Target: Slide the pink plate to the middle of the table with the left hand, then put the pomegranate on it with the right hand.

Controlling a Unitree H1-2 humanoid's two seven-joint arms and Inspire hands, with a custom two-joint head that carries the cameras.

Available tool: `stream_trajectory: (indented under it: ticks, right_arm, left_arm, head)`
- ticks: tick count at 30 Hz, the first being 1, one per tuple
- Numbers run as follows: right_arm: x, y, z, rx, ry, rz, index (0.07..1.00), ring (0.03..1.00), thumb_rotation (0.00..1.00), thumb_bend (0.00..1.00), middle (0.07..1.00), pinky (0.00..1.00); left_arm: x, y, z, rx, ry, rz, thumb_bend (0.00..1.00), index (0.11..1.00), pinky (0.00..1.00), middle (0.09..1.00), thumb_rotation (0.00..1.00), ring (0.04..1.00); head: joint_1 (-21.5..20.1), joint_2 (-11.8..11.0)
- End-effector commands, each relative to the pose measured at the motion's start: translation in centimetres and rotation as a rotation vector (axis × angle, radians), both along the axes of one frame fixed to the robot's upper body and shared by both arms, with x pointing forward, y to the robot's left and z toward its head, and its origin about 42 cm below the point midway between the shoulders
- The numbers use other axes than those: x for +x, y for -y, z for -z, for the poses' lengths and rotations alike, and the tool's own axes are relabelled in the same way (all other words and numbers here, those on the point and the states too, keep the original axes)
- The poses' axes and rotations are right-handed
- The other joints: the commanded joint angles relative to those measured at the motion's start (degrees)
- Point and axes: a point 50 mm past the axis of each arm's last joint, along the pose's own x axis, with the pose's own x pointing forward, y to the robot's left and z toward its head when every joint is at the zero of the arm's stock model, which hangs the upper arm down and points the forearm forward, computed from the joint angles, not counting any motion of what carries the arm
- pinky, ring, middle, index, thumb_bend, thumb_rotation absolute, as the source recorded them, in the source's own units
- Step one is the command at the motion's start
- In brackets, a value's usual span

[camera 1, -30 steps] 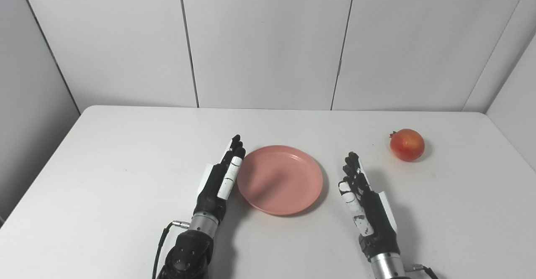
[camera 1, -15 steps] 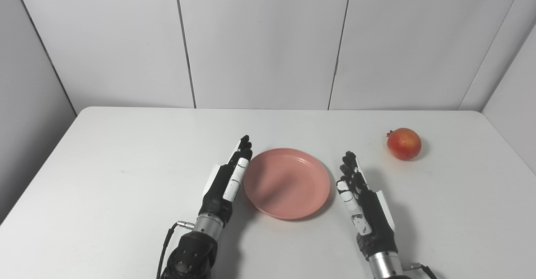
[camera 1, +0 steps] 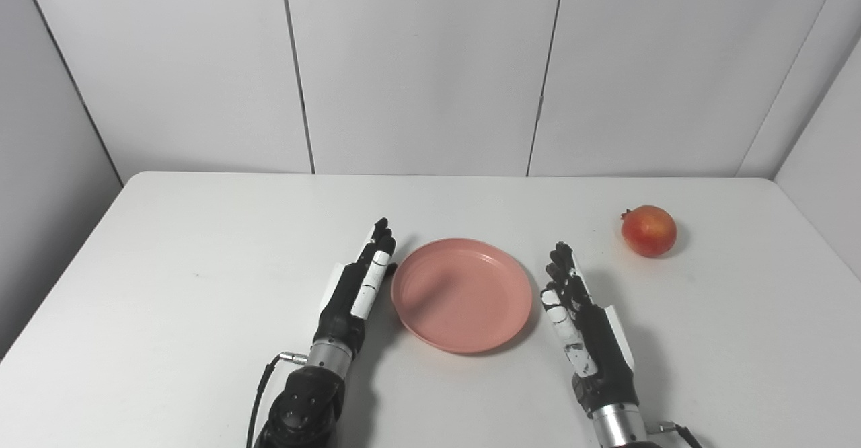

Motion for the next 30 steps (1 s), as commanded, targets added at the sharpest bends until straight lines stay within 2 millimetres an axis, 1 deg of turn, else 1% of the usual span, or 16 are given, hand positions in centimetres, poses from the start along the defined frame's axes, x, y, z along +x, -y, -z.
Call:
stream_trajectory:
  ticks: [1,6,10,12,14,15,17,19,20,21,22,24,27,28,30]
  right_arm:
    - [0.7,-0.2,-1.8,0.003,0.074,-0.008,0.998,0.994,0.83,0.64,1.000,1.00]
    - [0.8,0.1,-2.1,-0.001,0.085,-0.008,0.998,0.999,0.85,0.64,1.000,1.00]
    - [1.0,0.6,-2.5,-0.007,0.084,-0.012,1.000,1.000,0.87,0.66,1.000,1.00]
    - [1.3,1.0,-3.0,0.002,0.107,-0.009,1.000,1.000,0.85,0.65,1.000,1.00]
    - [1.7,1.5,-3.5,-0.002,0.143,-0.001,1.000,1.000,0.82,0.61,1.000,1.00]
    - [1.9,1.8,-3.8,-0.029,0.163,0.014,1.000,1.000,0.82,0.61,1.000,1.00]
    - [2.4,2.5,-4.5,-0.074,0.188,0.048,1.000,1.000,0.86,0.62,1.000,1.00]
    - [2.9,3.6,-5.4,-0.118,0.198,0.073,1.000,1.000,0.85,0.65,1.000,1.00]
    - [3.3,4.3,-5.9,-0.136,0.195,0.093,1.000,1.000,0.83,0.64,0.999,1.00]
    - [3.5,4.7,-6.2,-0.147,0.192,0.107,1.000,1.000,0.79,0.64,0.996,1.00]
    - [3.8,5.5,-6.7,-0.203,0.205,0.141,1.000,1.000,0.78,0.63,0.996,1.00]
    - [4.1,6.8,-7.6,-0.288,0.232,0.195,0.988,0.961,0.78,0.64,0.973,0.94]
    - [4.6,8.4,-8.6,-0.367,0.254,0.247,0.969,0.939,0.75,0.63,0.952,0.93]
    - [4.8,9.1,-9.1,-0.396,0.259,0.266,0.970,0.944,0.74,0.63,0.954,0.94]
    - [5.1,10.2,-10.0,-0.432,0.266,0.302,0.958,0.935,0.70,0.65,0.946,0.92]
  left_arm:
    - [1.4,0.6,-2.5,-0.023,0.128,-0.009,0.71,0.964,0.93,0.971,1.00,0.955]
    - [2.0,0.3,-2.5,-0.009,0.137,-0.010,0.72,0.973,0.92,0.975,1.00,0.951]
    - [2.2,0.3,-2.4,-0.003,0.132,-0.018,0.72,0.977,0.93,0.976,1.00,0.951]
    - [2.3,0.5,-2.3,-0.008,0.128,-0.019,0.72,0.975,0.93,0.975,1.00,0.950]
    - [2.4,0.6,-2.2,-0.010,0.125,-0.016,0.71,0.973,0.93,0.974,1.00,0.951]
    - [2.5,0.7,-2.1,-0.014,0.124,-0.010,0.71,0.974,0.93,0.975,1.00,0.952]
    - [2.5,0.9,-2.0,-0.023,0.123,0.002,0.69,0.982,0.94,0.986,1.00,0.969]
    - [2.4,1.0,-1.8,-0.022,0.117,0.005,0.68,0.982,0.94,0.987,1.00,0.969]
    - [2.3,1.1,-1.7,-0.020,0.110,0.009,0.68,0.983,0.94,0.988,1.00,0.970]
    - [2.3,1.1,-1.7,-0.019,0.104,0.013,0.68,0.986,0.95,0.992,1.00,0.974]
    - [2.2,1.2,-1.6,-0.016,0.095,0.024,0.68,0.987,0.95,0.993,1.00,0.974]
    - [2.1,1.3,-1.4,-0.018,0.085,0.042,0.70,0.997,0.96,0.999,1.00,0.984]
    - [1.8,1.5,-1.3,-0.039,0.074,0.057,0.71,1.000,0.98,1.000,1.00,0.995]
    - [1.7,1.6,-1.2,-0.044,0.070,0.062,0.71,0.998,0.98,1.000,1.00,0.996]
    - [1.5,1.8,-1.0,-0.052,0.065,0.081,0.72,1.000,1.00,1.000,1.00,1.000]
  head:
    - [0.0,0.0]
    - [-0.3,0.0]
    - [-0.4,0.0]
    - [-1.0,-0.1]
    - [-1.4,-0.2]
    - [-1.7,-0.3]
    - [-1.8,-0.3]
    - [-2.0,-0.3]
    - [-3.1,-0.6]
    - [-3.1,-0.6]
    - [-3.6,-0.7]
    - [-4.0,-0.9]
    - [-4.5,-1.2]
    - [-4.7,-1.2]
    - [-5.5,-1.5]
